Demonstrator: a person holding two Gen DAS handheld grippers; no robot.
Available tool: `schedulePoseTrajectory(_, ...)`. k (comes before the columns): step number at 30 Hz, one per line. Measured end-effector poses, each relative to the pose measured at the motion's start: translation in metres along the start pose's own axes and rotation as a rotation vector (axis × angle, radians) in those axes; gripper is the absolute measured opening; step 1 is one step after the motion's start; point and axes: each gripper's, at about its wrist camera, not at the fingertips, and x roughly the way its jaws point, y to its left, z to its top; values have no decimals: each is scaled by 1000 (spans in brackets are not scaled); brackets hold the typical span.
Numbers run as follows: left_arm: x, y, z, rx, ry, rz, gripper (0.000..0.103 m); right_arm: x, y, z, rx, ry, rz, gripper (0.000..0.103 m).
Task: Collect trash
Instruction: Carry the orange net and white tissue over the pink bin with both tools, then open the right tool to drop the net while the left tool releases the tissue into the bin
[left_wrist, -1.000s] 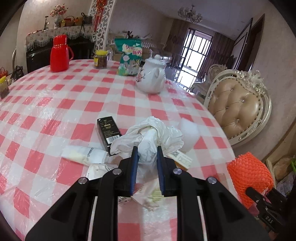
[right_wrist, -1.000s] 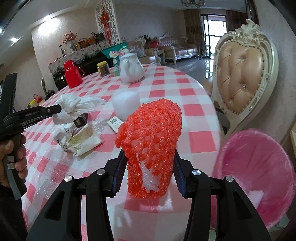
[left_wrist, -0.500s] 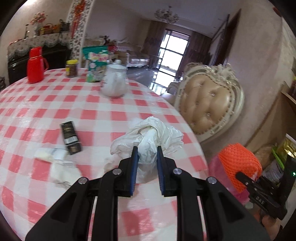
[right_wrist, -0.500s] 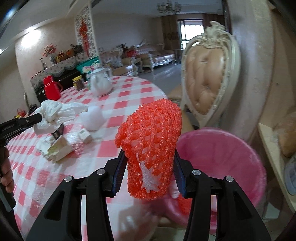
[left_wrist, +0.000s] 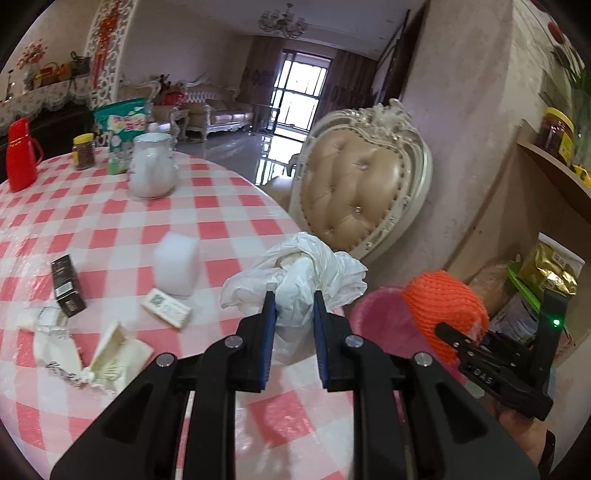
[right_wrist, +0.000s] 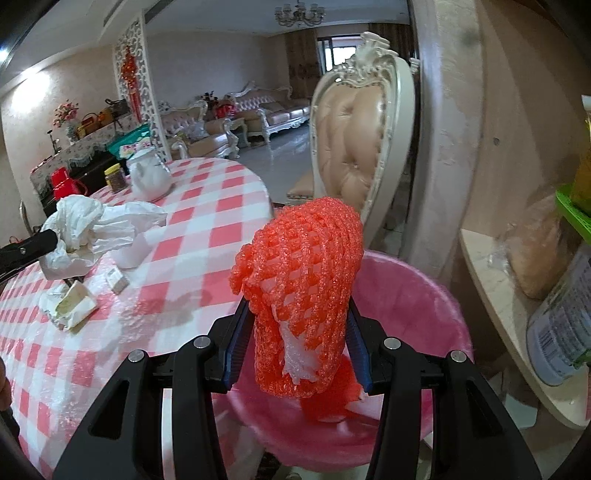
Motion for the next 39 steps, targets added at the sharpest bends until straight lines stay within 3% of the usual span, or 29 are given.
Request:
schedulePoseTrajectory(17,21,-52,-7,68,38,-60,19,14,-34,5,20,10,-49,47)
schedulePoseTrajectory(21,28,-60,-8,81,50,-69,19,19,-39,5,23,18,-65,60)
schedulePoseTrajectory(28,41,-71,-8,91,68,-78,19,21,-48,5,36,16,-77,61)
schedulePoseTrajectory(35,53,-84,-9,110,84,-103,19,1,-60,1,75,-19,-89,73)
schedulePoseTrajectory(39,61,-95,-11,122,102,-126,19,-11,-64,0,84,-40,-96,75)
